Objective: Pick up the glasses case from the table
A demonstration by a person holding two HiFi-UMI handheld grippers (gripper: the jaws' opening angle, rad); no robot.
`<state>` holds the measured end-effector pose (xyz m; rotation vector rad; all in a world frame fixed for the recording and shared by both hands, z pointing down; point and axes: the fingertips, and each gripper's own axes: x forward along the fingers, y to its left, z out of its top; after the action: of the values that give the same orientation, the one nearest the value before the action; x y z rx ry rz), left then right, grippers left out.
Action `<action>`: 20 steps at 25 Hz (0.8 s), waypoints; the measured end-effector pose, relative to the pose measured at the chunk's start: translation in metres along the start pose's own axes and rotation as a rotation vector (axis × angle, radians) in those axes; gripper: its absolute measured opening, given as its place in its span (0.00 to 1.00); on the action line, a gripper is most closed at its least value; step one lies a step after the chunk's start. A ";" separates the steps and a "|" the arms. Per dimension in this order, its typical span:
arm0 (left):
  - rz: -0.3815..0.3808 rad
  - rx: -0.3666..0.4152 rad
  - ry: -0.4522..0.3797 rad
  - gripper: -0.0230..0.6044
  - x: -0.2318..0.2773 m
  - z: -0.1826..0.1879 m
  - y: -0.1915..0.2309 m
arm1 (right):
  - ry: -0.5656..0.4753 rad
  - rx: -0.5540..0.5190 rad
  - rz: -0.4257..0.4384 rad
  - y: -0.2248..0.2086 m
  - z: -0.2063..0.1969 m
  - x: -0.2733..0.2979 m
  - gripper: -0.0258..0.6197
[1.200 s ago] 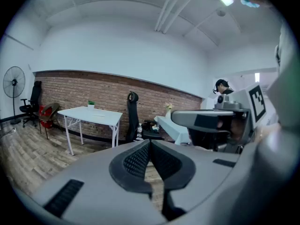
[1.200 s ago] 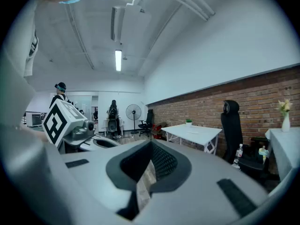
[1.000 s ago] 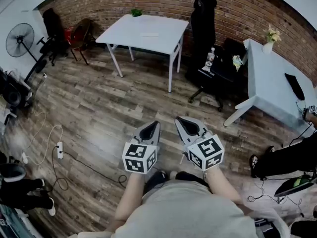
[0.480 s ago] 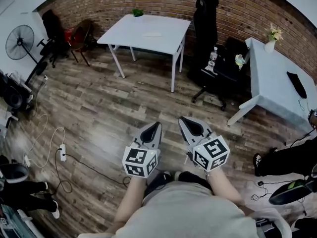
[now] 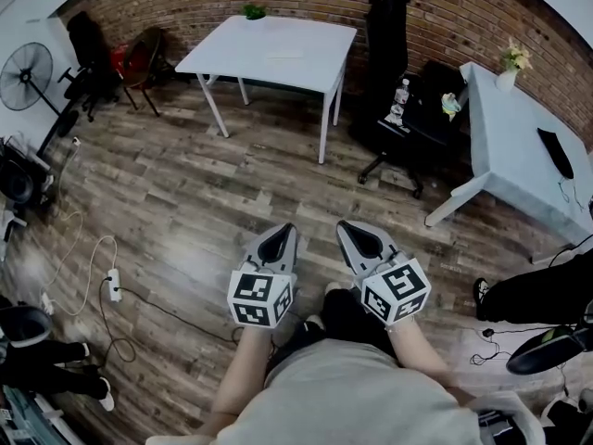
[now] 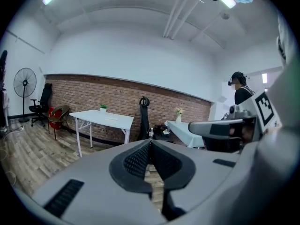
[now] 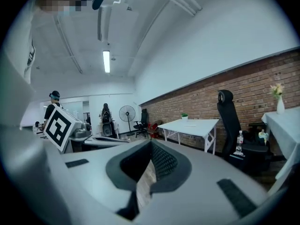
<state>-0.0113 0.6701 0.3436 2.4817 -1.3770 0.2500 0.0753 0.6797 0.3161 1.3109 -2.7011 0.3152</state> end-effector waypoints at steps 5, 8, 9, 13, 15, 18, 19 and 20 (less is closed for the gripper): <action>0.022 -0.012 0.017 0.05 0.030 -0.001 0.028 | 0.007 -0.013 0.015 -0.023 0.002 0.038 0.04; 0.039 -0.002 0.028 0.05 0.063 0.006 0.049 | -0.003 -0.006 0.028 -0.048 0.006 0.071 0.04; 0.042 0.002 0.031 0.05 0.076 0.011 0.055 | -0.001 -0.005 0.036 -0.059 0.008 0.083 0.04; 0.052 0.026 0.028 0.05 0.131 0.041 0.080 | 0.017 -0.013 0.068 -0.107 0.019 0.136 0.04; 0.062 0.033 0.039 0.05 0.161 0.056 0.093 | 0.017 -0.020 0.099 -0.132 0.032 0.162 0.04; 0.063 0.035 0.061 0.05 0.203 0.074 0.109 | 0.020 -0.044 0.138 -0.167 0.052 0.199 0.04; 0.069 0.036 0.061 0.05 0.216 0.080 0.116 | 0.018 -0.046 0.145 -0.178 0.058 0.211 0.04; 0.077 0.035 0.062 0.05 0.228 0.085 0.122 | 0.015 -0.046 0.152 -0.189 0.064 0.222 0.04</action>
<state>0.0063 0.3986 0.3501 2.4301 -1.4568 0.3674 0.0860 0.3816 0.3238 1.0898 -2.7838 0.2744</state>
